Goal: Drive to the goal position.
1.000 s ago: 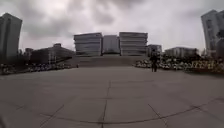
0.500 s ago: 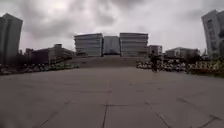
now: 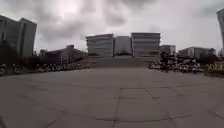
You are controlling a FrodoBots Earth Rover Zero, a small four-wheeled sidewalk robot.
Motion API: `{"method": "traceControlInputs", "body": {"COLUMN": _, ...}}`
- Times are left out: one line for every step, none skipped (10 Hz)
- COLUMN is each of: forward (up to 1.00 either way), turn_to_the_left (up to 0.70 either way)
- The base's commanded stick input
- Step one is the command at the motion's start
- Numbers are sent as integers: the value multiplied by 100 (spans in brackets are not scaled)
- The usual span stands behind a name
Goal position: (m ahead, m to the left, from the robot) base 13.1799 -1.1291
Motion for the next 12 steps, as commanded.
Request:
{"method": "traceControlInputs", "body": {"forward": 70, "turn_to_the_left": 2}}
{"method": "traceControlInputs", "body": {"forward": 70, "turn_to_the_left": 2}}
{"method": "traceControlInputs", "body": {"forward": 70, "turn_to_the_left": 2}}
{"method": "traceControlInputs", "body": {"forward": 70, "turn_to_the_left": 0}}
{"method": "traceControlInputs", "body": {"forward": 70, "turn_to_the_left": 0}}
{"method": "traceControlInputs", "body": {"forward": 70, "turn_to_the_left": 0}}
{"method": "traceControlInputs", "body": {"forward": 70, "turn_to_the_left": 0}}
{"method": "traceControlInputs", "body": {"forward": 70, "turn_to_the_left": 0}}
{"method": "traceControlInputs", "body": {"forward": 70, "turn_to_the_left": 0}}
{"method": "traceControlInputs", "body": {"forward": 70, "turn_to_the_left": 0}}
{"method": "traceControlInputs", "body": {"forward": 70, "turn_to_the_left": 0}}
{"method": "traceControlInputs", "body": {"forward": 70, "turn_to_the_left": 0}}
